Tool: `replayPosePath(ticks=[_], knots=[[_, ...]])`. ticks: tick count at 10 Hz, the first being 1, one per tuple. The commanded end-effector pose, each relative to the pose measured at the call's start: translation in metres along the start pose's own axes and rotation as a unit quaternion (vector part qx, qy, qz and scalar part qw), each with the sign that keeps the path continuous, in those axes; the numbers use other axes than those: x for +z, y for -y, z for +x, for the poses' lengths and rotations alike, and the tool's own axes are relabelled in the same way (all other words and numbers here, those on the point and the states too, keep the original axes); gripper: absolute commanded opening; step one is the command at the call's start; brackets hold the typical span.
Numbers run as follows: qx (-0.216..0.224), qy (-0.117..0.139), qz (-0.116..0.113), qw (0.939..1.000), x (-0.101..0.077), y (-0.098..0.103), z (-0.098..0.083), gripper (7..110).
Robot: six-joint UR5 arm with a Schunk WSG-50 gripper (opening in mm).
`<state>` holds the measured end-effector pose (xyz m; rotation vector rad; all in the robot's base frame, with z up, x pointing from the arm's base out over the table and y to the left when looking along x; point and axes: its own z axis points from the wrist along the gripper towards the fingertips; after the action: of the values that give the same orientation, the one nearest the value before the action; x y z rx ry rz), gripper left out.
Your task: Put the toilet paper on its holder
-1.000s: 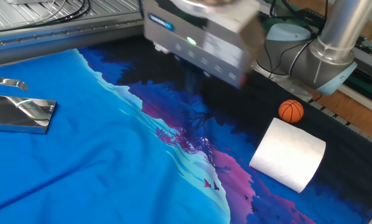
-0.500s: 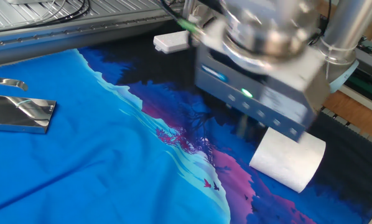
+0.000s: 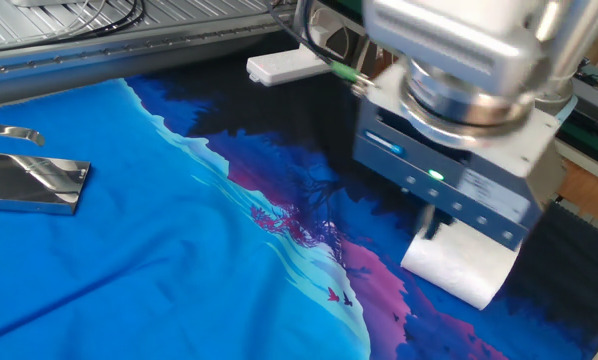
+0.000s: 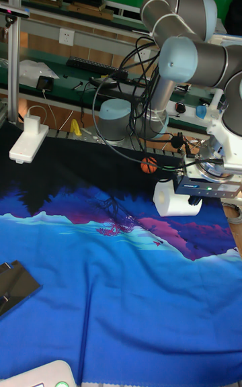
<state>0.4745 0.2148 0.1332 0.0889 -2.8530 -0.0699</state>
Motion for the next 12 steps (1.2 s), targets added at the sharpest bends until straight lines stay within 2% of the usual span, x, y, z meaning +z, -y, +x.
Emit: replayPosePath(ticks=[1, 4, 5, 7, 9, 11, 12], knots=[[-0.004, -0.03, -0.021, 0.9993, 0.013, -0.019, 0.02, 7], [-0.015, -0.067, 0.004, 0.9977, 0.027, -0.006, 0.037, 7], [-0.019, -0.069, 0.006, 0.9974, 0.03, -0.006, 0.04, 7], [-0.016, -0.062, 0.016, 0.9978, 0.026, -0.005, 0.036, 7], [-0.026, -0.062, 0.063, 0.9957, 0.025, 0.019, 0.035, 7], [-0.049, -0.036, 0.072, 0.9956, 0.025, 0.023, 0.021, 7], [-0.072, -0.028, 0.057, 0.9954, 0.027, 0.016, 0.017, 7]])
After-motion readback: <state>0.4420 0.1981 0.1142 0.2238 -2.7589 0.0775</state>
